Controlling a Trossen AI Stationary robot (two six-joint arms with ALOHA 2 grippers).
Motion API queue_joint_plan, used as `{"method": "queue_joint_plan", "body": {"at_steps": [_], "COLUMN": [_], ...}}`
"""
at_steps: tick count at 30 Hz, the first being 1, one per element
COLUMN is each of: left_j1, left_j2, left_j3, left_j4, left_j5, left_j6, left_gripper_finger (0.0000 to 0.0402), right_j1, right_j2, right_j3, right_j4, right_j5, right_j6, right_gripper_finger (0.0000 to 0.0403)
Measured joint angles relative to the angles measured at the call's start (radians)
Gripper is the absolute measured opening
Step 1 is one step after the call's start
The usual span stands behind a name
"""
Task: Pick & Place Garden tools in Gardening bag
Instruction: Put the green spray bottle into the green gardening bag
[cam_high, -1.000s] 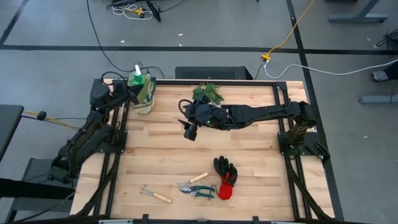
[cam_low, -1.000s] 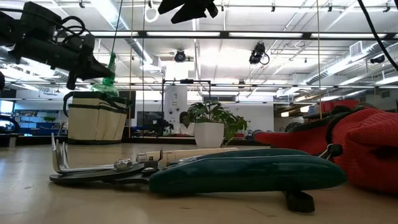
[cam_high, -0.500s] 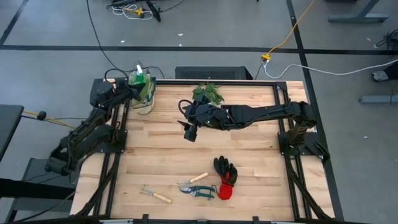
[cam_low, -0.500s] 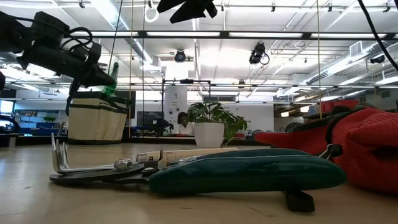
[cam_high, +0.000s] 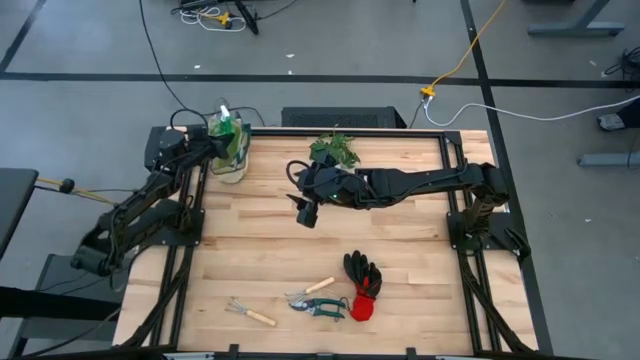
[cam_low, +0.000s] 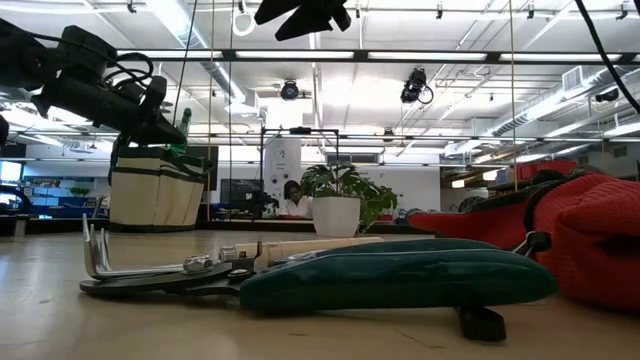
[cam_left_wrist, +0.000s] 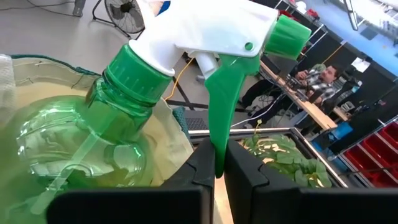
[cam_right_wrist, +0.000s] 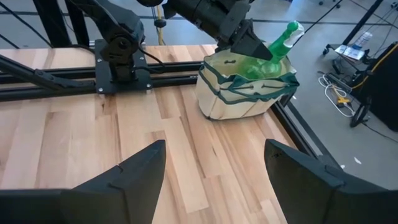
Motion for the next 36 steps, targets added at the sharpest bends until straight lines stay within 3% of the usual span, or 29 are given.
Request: {"method": "queue_joint_plan", "body": {"at_steps": [6, 12, 25, 36], "left_j1": [0.0, 0.0, 0.0, 0.0], "left_j2": [-0.001, -0.001, -0.049, -0.159], "left_j3": [0.0, 0.0, 0.001, 0.012], "left_j4": [-0.008, -0.015, -0.007, -0.099], "left_j5": [0.0, 0.025, 0.12, 0.071], "left_j6": [0.0, 0.004, 0.049, 0.257], "left_gripper_finger": [0.01, 0.0124, 0.0126, 0.009], "right_j1": [0.0, 0.0, 0.0, 0.0], "right_j2": [0.0, 0.0, 0.0, 0.0], "right_j3": [0.0, 0.0, 0.0, 0.0], "right_j4": [-0.006, -0.006, -0.049, -0.058], "right_j5": [0.0, 0.0, 0.0, 0.001], "right_j6": [0.0, 0.0, 0.016, 0.019], "right_gripper_finger": [0.0275, 0.0275, 0.0275, 0.0275]}}
